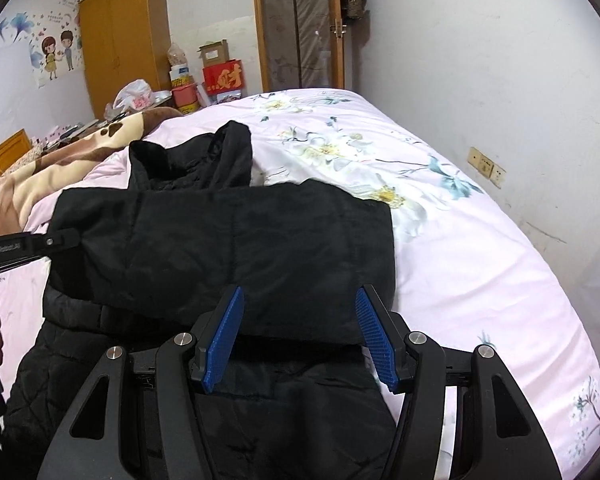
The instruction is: Fold large clothes
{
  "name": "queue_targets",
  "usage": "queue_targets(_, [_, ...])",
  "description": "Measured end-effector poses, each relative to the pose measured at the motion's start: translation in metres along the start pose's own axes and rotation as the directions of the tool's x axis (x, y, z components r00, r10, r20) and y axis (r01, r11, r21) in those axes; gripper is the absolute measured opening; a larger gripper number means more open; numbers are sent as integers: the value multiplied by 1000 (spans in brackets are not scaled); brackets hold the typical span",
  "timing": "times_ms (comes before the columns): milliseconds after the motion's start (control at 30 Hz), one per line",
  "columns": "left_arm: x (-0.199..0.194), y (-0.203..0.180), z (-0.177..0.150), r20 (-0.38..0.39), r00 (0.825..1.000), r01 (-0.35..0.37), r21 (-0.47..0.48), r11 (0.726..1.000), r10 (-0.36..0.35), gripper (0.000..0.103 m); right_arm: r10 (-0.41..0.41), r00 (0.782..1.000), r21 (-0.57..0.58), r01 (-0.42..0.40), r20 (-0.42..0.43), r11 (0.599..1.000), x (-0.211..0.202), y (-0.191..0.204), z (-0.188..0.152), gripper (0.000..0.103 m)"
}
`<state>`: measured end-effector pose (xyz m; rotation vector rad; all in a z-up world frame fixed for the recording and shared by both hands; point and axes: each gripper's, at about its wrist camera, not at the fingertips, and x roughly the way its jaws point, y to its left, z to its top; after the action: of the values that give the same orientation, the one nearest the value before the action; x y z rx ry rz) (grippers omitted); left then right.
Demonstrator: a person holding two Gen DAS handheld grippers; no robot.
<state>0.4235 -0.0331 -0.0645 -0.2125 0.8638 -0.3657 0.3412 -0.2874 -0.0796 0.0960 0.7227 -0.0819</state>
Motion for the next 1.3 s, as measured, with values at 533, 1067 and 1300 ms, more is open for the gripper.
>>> queue_targets(533, [45, 66, -27, -92, 988, -130, -107, 986, 121, 21, -5, 994, -13, 3, -113, 1000, 65, 0, 4, 59])
queue_targets(1067, [71, 87, -38, -126, 985, -134, -130, 982, 117, 40, -44, 973, 36, 53, -227, 998, 103, -22, -16, 78])
queue_targets(1300, [23, 87, -11, -43, 986, -166, -131, 977, 161, 48, -13, 998, 40, 15, -56, 999, 46, -9, 19, 78])
